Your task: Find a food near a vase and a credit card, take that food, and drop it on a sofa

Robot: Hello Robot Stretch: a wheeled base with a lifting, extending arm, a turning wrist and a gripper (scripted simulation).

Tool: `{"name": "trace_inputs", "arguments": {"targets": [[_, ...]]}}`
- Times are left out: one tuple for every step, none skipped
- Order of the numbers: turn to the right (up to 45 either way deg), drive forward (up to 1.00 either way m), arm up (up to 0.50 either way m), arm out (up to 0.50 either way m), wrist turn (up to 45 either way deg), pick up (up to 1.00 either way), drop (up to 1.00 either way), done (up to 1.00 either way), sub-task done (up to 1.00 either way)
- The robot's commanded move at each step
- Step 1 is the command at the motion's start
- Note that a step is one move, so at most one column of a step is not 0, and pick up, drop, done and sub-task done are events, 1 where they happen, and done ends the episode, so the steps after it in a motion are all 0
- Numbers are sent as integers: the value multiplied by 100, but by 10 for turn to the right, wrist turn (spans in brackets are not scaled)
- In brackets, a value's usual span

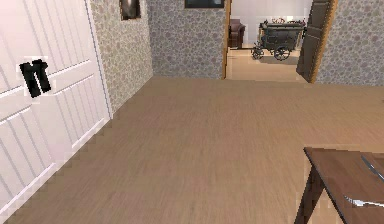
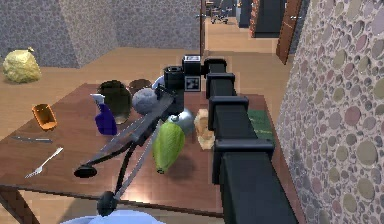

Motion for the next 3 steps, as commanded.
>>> {"name": "trace_inputs", "arguments": {"targets": [[0,0,0,0,450,0,0,0,0],[0,0,0,0,450,0,0,0,0],[0,0,0,0,180,0,0,0,0]]}}
